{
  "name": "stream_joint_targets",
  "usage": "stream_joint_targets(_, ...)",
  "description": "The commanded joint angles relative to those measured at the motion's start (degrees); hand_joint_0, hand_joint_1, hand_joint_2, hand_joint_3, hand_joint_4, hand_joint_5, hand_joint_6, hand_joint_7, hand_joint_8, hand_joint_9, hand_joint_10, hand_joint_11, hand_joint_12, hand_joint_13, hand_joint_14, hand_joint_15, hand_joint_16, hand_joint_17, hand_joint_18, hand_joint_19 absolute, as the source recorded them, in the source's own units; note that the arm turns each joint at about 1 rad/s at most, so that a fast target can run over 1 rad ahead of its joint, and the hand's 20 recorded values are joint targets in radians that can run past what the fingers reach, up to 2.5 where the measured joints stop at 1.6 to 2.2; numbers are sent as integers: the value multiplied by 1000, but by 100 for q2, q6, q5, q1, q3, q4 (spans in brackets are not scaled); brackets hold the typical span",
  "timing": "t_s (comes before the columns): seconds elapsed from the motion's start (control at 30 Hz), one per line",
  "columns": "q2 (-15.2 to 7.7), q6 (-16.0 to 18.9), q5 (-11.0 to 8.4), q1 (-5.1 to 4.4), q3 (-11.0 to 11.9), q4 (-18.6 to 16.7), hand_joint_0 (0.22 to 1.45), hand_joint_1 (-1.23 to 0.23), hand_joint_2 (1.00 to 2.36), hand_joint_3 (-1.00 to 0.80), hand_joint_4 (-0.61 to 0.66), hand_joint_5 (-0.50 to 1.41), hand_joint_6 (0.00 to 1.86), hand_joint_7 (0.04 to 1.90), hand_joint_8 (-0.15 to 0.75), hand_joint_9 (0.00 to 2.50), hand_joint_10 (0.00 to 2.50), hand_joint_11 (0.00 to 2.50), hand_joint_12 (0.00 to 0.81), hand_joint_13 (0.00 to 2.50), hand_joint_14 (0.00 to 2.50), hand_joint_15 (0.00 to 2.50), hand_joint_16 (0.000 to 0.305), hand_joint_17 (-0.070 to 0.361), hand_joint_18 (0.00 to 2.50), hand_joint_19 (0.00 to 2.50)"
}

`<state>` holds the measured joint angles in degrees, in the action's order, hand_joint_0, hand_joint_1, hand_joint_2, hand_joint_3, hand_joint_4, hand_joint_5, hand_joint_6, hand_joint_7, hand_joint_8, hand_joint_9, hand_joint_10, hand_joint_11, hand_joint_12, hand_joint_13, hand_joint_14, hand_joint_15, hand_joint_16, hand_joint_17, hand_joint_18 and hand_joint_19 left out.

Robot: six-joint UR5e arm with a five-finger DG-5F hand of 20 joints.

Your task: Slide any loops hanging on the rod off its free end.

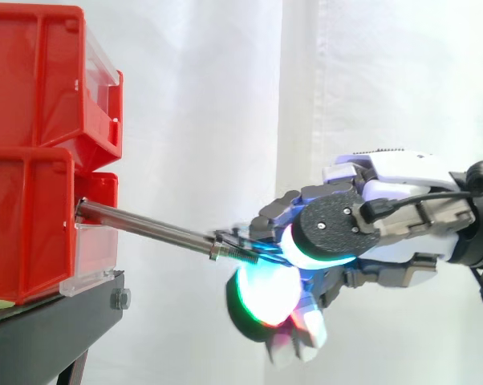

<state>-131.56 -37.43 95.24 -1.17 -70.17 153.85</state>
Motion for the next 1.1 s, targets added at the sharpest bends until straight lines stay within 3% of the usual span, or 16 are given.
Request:
stream_joint_targets(0.0, 174, -1, -6, 21, -58, 409, 613, -697, 1010, -19, 138, -189, 920, 814, 369, 1061, 8, 736, 399, 916, 11, 346, 63, 142, 915, 433)
stream_joint_targets(0.37, 438, -1, -23, 47, -58, 1191, 612, -698, 1010, -20, 153, -188, 919, 802, 372, 1060, 9, 742, 400, 916, 13, 348, 63, 142, 914, 425)
stream_joint_targets(0.63, 570, 78, -164, 47, -58, 1745, 576, -643, 1014, -156, 201, -186, 902, 899, 360, 1048, 13, 735, 389, 889, 12, 359, 61, 137, 866, 459)
stream_joint_targets(0.7, 623, 254, -304, 29, -58, 1903, 572, -598, 1014, -214, 188, -184, 894, 947, 349, 1037, 14, 738, 378, 866, 12, 368, 57, 129, 823, 477)
stream_joint_targets(0.87, 675, 517, -436, -6, -58, 1965, 574, -531, 1015, -243, 164, -167, 880, 1014, 334, 1026, 12, 735, 366, 842, 13, 378, 52, 117, 755, 507)
stream_joint_targets(1.07, 684, 553, -489, -32, -58, 1965, 593, -683, 1011, -36, 137, -168, 901, 976, 379, 1053, 11, 737, 410, 887, 11, 345, 61, 136, 859, 431)
